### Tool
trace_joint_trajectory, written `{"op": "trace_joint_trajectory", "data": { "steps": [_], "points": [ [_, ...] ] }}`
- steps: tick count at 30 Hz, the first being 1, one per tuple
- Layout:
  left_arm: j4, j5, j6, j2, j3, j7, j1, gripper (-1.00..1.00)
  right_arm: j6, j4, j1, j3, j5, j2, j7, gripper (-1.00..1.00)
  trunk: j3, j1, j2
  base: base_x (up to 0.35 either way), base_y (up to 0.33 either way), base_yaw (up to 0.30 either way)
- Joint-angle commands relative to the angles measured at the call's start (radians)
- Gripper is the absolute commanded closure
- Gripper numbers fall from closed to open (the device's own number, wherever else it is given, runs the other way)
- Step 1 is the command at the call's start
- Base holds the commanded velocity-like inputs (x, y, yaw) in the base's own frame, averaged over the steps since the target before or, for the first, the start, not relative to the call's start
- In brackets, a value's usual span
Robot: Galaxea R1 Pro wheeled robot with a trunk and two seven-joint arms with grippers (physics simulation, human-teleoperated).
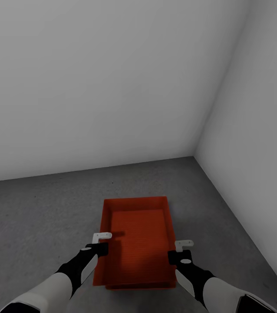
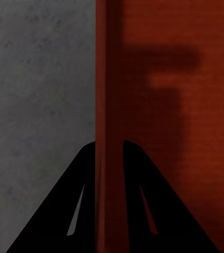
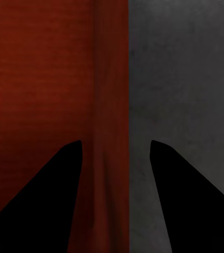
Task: Move the two storage containers from the living room to the garage. In the garage, place one container on the floor and stack the other container on top of it (either order is fine).
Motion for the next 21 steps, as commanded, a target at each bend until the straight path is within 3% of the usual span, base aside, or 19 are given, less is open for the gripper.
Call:
{"op": "trace_joint_trajectory", "data": {
  "steps": [1,21],
  "points": [
    [-0.006,-0.005,0.005,0.001,-0.035,0.015,0.0,1.0,0.021,0.002,-0.001,-0.004,-0.033,0.0,-0.004,1.0,-0.001,0.0,0.0,0.0,0.0,0.0],
    [-0.004,-0.004,0.004,0.001,-0.035,0.021,0.0,1.0,0.019,0.002,-0.001,-0.004,-0.033,0.0,-0.004,1.0,-0.002,0.0,0.0,0.0,0.0,0.0]
  ]
}}
